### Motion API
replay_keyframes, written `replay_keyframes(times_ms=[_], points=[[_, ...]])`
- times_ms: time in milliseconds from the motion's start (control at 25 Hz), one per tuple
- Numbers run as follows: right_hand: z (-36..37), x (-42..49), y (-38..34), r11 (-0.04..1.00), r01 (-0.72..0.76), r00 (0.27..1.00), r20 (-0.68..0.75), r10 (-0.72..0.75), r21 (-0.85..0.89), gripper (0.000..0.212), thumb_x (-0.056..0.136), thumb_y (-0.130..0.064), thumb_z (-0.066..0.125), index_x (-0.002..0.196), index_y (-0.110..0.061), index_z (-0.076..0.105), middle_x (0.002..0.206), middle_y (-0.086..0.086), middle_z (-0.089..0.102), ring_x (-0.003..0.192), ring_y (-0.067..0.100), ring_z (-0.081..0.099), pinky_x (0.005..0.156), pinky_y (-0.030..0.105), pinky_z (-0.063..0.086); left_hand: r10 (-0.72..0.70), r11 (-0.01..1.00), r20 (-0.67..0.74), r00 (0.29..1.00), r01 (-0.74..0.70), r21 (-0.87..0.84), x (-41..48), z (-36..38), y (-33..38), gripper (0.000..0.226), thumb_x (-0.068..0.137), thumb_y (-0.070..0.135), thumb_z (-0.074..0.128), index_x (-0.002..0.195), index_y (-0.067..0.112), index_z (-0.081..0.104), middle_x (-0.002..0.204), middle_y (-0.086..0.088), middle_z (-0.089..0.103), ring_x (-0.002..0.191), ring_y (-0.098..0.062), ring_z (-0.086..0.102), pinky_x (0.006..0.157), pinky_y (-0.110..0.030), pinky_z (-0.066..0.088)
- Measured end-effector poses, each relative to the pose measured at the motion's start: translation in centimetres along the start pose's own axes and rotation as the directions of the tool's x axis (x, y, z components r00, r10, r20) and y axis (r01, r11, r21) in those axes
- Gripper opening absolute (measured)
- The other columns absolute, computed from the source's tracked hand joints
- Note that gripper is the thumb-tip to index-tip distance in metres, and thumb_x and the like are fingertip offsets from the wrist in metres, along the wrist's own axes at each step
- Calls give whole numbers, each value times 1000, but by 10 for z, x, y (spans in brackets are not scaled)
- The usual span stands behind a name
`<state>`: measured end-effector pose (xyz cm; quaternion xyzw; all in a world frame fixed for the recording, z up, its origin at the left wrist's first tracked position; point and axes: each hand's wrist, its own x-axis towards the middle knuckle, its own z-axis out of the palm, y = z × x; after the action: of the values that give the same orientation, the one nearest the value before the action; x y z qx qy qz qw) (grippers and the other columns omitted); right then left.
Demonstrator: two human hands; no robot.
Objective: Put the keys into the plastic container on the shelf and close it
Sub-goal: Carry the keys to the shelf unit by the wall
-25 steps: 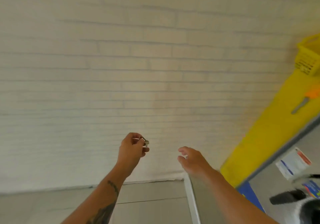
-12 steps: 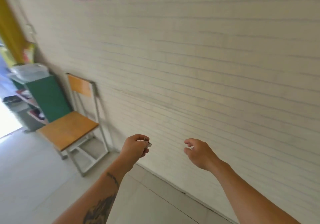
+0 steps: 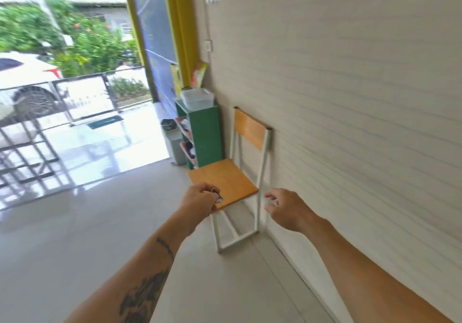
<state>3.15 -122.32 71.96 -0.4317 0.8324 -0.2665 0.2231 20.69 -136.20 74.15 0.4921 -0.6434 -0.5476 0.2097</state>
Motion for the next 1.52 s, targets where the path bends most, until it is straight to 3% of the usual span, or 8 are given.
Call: replay_keyframes(times_ms=[240, 520, 720, 960, 1120, 1280, 1520], points=[[23, 202, -100, 993, 121, 987, 110, -119, -14, 47, 93, -28, 53, 139, -17, 55, 141, 5, 58, 126, 20, 55, 106, 35, 44, -66, 992, -180, 981, 46, -115, 144, -105, 32, 20, 89, 0, 52, 94, 6, 69, 86, -12, 71, 71, -20, 69, 71, -32, 58], [80, 375, -234, 966, 252, 956, 169, -238, -64, 48, 91, -25, 52, 138, -18, 56, 140, 3, 59, 126, 19, 54, 108, 36, 43, -49, 974, -262, 964, -12, -226, 294, -214, 51, 20, 87, -3, 54, 97, 3, 70, 80, -9, 69, 60, -17, 62, 58, -25, 49], [123, 477, -312, 975, 204, 975, 111, -194, -87, 35, 91, -22, 53, 124, -15, 64, 128, 5, 64, 114, 22, 60, 96, 34, 48, -24, 973, -181, 983, -19, -231, 416, -296, 65, 22, 87, -1, 53, 100, 4, 71, 80, -8, 67, 59, -16, 59, 55, -23, 43], [148, 594, -371, 993, 110, 993, 38, -109, -33, 43, 90, -27, 53, 133, -22, 59, 135, 2, 60, 111, 18, 60, 93, 29, 47, 22, 976, -106, 994, -44, -215, 560, -364, 97, 22, 86, -4, 55, 100, 1, 71, 72, -5, 66, 57, -17, 58, 53, -22, 44], [151, 697, -389, 996, 89, 996, -14, -89, -13, 37, 91, -24, 53, 127, -18, 63, 128, 4, 64, 110, 20, 61, 97, 34, 47, 38, 975, -36, 999, -45, -217, 672, -379, 115, 20, 85, -4, 59, 100, 0, 70, 77, -8, 67, 55, -16, 56, 52, -23, 42], [140, 821, -404, 996, 84, 996, -34, -85, -15, 46, 93, -24, 51, 138, -15, 55, 141, 7, 57, 126, 21, 56, 107, 34, 42, 24, 969, -15, 1000, -27, -244, 790, -381, 143, 20, 84, -5, 59, 100, 0, 70, 77, -10, 63, 56, -17, 54, 49, -23, 37], [112, 951, -422, 996, 44, 996, -70, -49, -72, 47, 95, -24, 49, 141, -16, 51, 145, 6, 53, 131, 21, 51, 110, 36, 40, -3, 962, 33, 999, 12, -273, 937, -370, 188, 18, 87, -3, 57, 90, 8, 71, 69, -7, 60, 58, -17, 50, 48, -22, 36]])
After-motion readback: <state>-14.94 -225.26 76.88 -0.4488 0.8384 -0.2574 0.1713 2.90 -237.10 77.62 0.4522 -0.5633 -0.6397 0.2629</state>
